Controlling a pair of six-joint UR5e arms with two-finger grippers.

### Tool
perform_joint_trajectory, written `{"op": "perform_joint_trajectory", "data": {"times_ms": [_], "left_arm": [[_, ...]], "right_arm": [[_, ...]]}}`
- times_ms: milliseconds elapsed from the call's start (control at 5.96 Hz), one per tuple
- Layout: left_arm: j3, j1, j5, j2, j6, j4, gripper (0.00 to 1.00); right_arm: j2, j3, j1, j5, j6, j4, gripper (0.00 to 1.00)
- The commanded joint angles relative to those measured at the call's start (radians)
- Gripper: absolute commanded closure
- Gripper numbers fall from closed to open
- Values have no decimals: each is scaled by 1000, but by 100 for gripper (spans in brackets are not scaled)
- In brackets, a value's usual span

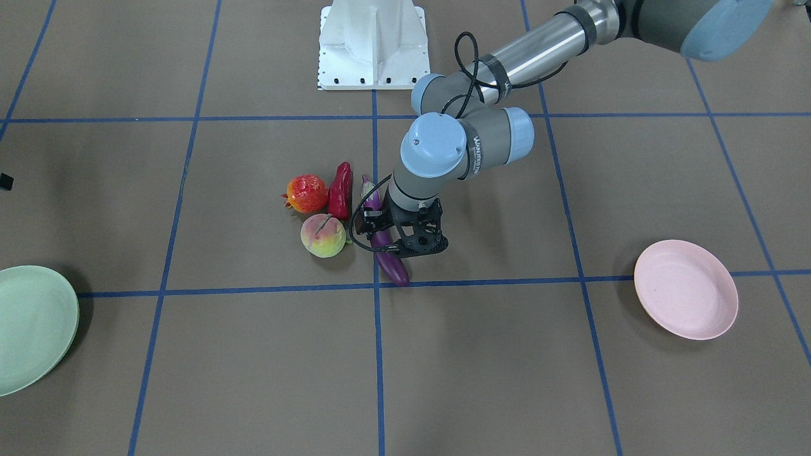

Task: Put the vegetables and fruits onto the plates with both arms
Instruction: 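Move the left gripper over the purple eggplant and lower it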

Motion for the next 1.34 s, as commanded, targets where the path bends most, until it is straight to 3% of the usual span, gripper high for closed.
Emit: {"op": "perform_joint_trajectory", "data": {"times_ms": [0,335,503,1174], "left_arm": [[43,42,64,-18,-1,-5,1],[59,59,72,-19,-1,-8,30],[56,58,72,-19,-1,-8,99],[-24,2,69,-10,-68,-28,100]], "right_arm": [[0,-3,0,1,0,0,0],[0,-1,0,4,0,0,0],[0,0,0,4,0,0,0],[22,2,-5,2,2,0,0]]}}
